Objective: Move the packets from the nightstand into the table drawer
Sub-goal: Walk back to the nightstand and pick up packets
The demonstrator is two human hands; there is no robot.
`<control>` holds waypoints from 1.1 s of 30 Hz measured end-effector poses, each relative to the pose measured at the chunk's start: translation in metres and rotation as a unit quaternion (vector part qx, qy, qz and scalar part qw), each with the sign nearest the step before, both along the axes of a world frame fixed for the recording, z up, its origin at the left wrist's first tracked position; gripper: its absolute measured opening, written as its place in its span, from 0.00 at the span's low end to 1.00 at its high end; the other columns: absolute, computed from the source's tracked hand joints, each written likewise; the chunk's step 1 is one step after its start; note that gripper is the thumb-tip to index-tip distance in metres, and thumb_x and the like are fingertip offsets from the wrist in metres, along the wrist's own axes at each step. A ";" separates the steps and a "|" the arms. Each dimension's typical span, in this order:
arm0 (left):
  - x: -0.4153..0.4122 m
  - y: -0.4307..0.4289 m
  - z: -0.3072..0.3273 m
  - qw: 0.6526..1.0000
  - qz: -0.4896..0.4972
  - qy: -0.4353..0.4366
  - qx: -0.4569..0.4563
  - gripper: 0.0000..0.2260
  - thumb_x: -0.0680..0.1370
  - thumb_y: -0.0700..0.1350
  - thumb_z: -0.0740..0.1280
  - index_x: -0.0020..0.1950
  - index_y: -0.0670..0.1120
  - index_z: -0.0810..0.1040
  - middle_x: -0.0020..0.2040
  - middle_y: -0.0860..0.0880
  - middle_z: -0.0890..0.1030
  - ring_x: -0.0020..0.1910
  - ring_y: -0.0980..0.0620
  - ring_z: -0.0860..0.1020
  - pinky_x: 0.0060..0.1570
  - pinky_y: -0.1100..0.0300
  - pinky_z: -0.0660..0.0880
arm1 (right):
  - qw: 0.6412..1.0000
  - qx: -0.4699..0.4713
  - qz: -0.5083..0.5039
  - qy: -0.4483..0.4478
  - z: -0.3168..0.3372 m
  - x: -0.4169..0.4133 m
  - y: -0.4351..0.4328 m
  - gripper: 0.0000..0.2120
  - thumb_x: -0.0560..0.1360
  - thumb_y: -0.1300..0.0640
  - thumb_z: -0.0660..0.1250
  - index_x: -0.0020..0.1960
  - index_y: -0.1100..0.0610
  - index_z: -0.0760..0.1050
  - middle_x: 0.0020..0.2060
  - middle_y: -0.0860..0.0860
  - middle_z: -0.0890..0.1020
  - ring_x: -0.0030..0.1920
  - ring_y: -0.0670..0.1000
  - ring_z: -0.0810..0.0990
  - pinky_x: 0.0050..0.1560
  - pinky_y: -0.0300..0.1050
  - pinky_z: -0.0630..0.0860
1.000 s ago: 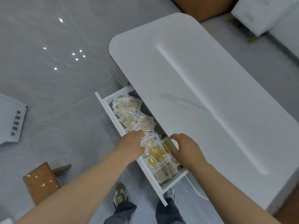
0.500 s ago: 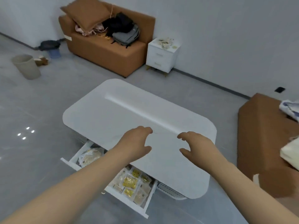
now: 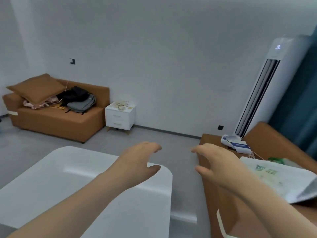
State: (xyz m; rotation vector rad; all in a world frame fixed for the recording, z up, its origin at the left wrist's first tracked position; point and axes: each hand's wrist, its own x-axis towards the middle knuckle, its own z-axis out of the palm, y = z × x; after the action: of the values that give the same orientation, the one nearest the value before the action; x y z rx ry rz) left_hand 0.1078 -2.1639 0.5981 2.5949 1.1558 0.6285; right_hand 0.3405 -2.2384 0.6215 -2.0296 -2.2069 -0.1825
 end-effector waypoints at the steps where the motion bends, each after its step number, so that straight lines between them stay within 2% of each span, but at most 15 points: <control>1: 0.017 -0.009 0.006 1.000 -0.008 -0.010 0.008 0.21 0.77 0.53 0.66 0.69 0.57 0.67 0.64 0.61 0.71 0.62 0.60 0.70 0.53 0.69 0.66 | 1.000 0.009 -0.006 -0.001 0.010 0.017 -0.014 0.21 0.76 0.46 0.63 0.67 0.43 0.66 0.62 0.42 0.73 0.62 0.44 0.72 0.61 0.38 0.69; 7: 0.109 -0.042 0.030 0.998 -0.055 -0.028 0.030 0.19 0.76 0.53 0.66 0.67 0.56 0.69 0.62 0.61 0.72 0.61 0.61 0.71 0.54 0.69 0.66 | 0.997 0.030 -0.068 0.022 0.051 0.094 -0.079 0.20 0.76 0.46 0.65 0.67 0.44 0.68 0.62 0.40 0.74 0.62 0.42 0.73 0.62 0.40 0.70; 13: 0.181 -0.031 0.056 0.992 -0.099 -0.036 0.066 0.19 0.76 0.53 0.66 0.66 0.55 0.69 0.61 0.60 0.74 0.60 0.61 0.72 0.54 0.70 0.65 | 0.992 0.055 -0.113 0.031 0.070 0.152 -0.085 0.21 0.75 0.46 0.65 0.67 0.43 0.69 0.61 0.39 0.75 0.60 0.44 0.74 0.59 0.45 0.74; 16: 0.207 -0.011 0.061 0.989 -0.117 -0.042 0.077 0.19 0.76 0.53 0.66 0.67 0.55 0.69 0.62 0.61 0.74 0.60 0.62 0.71 0.55 0.71 0.64 | 0.990 0.063 -0.121 0.024 0.075 0.176 -0.072 0.20 0.76 0.46 0.64 0.67 0.42 0.69 0.61 0.38 0.74 0.60 0.41 0.73 0.60 0.39 0.71; 19: 0.229 0.017 0.064 0.987 -0.126 -0.054 0.085 0.19 0.76 0.53 0.66 0.67 0.55 0.69 0.62 0.60 0.74 0.61 0.62 0.72 0.56 0.70 0.65 | 0.988 0.076 -0.130 0.025 0.079 0.197 -0.051 0.20 0.75 0.44 0.64 0.66 0.42 0.69 0.59 0.37 0.75 0.56 0.38 0.73 0.57 0.34 0.71; 23: 0.261 0.065 0.075 0.985 -0.140 -0.072 0.076 0.20 0.76 0.53 0.66 0.67 0.55 0.69 0.62 0.59 0.74 0.61 0.62 0.73 0.57 0.68 0.68 | 0.986 0.082 -0.145 0.030 0.088 0.225 -0.012 0.20 0.75 0.43 0.64 0.66 0.42 0.69 0.58 0.37 0.76 0.57 0.39 0.73 0.59 0.38 0.72; 28: 0.314 0.117 0.084 0.979 -0.171 -0.070 0.092 0.20 0.76 0.54 0.66 0.67 0.56 0.68 0.63 0.61 0.73 0.60 0.64 0.71 0.52 0.73 0.63 | 0.980 0.102 -0.169 0.030 0.094 0.266 0.036 0.19 0.74 0.41 0.66 0.64 0.41 0.70 0.58 0.36 0.76 0.56 0.39 0.75 0.58 0.37 0.74; 33: 0.365 0.164 0.080 0.977 -0.185 -0.064 0.080 0.20 0.76 0.54 0.66 0.67 0.56 0.68 0.62 0.61 0.73 0.60 0.64 0.71 0.55 0.71 0.65 | 0.978 0.084 -0.187 0.026 0.090 0.313 0.082 0.19 0.74 0.40 0.65 0.64 0.41 0.70 0.58 0.37 0.77 0.55 0.40 0.76 0.55 0.37 0.76</control>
State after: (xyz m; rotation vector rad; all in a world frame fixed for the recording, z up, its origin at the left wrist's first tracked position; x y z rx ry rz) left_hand 0.4729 -2.0004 0.6781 2.7514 0.5797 0.8144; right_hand 0.6538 -2.1564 0.7120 -2.3006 -1.6955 -0.3380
